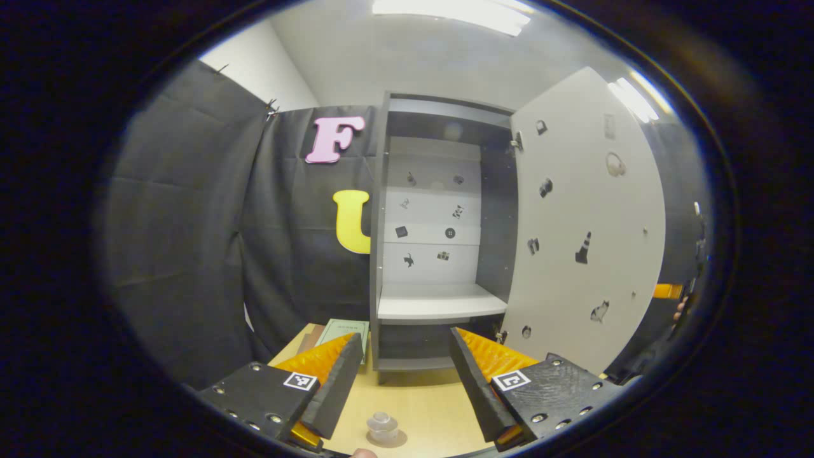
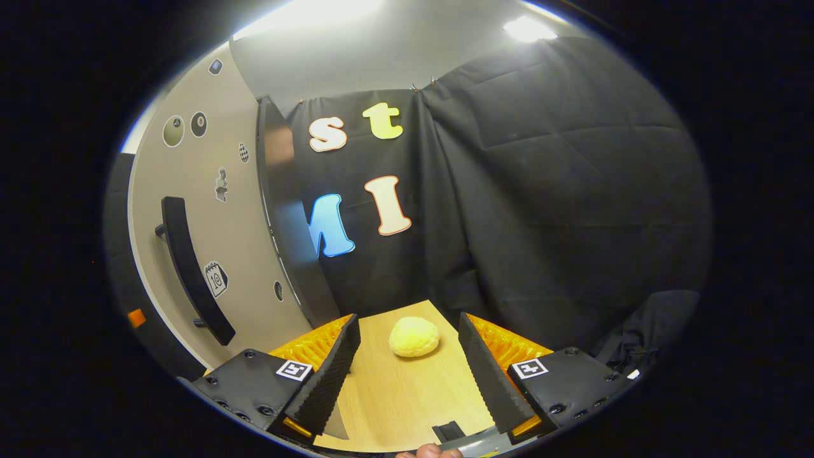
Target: Open the cabinet door with the right hand, grasp the bottle in the cabinet with the left hand and place it on the coaster, then close the cabinet door with the right hand.
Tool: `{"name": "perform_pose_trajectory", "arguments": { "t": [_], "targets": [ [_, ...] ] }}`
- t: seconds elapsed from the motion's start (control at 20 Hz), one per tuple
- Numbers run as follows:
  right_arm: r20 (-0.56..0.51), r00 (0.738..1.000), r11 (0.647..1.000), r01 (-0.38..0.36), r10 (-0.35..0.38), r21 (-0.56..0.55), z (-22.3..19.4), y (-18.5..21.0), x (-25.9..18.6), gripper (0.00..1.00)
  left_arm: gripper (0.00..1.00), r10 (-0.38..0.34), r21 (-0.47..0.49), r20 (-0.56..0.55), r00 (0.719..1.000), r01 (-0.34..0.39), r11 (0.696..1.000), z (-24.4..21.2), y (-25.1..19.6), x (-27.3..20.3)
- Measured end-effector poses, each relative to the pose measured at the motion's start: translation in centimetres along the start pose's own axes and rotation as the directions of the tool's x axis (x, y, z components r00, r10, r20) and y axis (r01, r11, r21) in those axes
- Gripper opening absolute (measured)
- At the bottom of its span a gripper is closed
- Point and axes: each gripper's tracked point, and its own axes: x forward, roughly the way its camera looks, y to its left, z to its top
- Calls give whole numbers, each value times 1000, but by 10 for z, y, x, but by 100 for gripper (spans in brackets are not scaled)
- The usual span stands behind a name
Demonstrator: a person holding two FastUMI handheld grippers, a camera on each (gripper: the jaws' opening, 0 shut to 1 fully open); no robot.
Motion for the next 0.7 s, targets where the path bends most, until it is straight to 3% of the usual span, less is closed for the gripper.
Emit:
{"name": "perform_pose_trajectory", "arguments": {
  "t": [0.1, 0.25, 0.35, 0.4, 0.45, 0.55, 0.65, 0.7],
  "targets": [
    [40, 999, 998, -27, 29, -52, 19, 7, 4, 98, 84, 64, -33, -28, 998, -65, 997, 9, 11, 1],
    [59, 992, 990, -102, 108, -102, 36, 25, 11, 98, 84, 130, 3, -36, 991, -130, 991, 20, 17, 3],
    [13, 989, 980, -147, 150, -132, 34, 35, 17, 93, 82, 156, 16, -39, 987, -155, 988, 21, 12, 2],
    [-10, 985, 973, -174, 175, -150, 32, 41, 18, 98, 82, 164, 19, -40, 986, -163, 986, 20, 8, 2],
    [-21, 979, 966, -203, 202, -163, 35, 49, 21, 93, 84, 173, 19, -37, 984, -173, 985, 19, 5, -2],
    [-52, 962, 948, -272, 267, -164, 35, 67, 20, 98, 82, 190, 24, -35, 981, -189, 982, 17, -1, -6],
    [-69, 944, 932, -330, 323, -150, 39, 85, 17, 93, 82, 208, 55, -19, 978, -207, 977, 20, -1, -11],
    [-74, 938, 926, -346, 339, -149, 42, 91, 15, 98, 82, 204, 64, -5, 979, -203, 977, 23, -4, -12]
  ]
}}
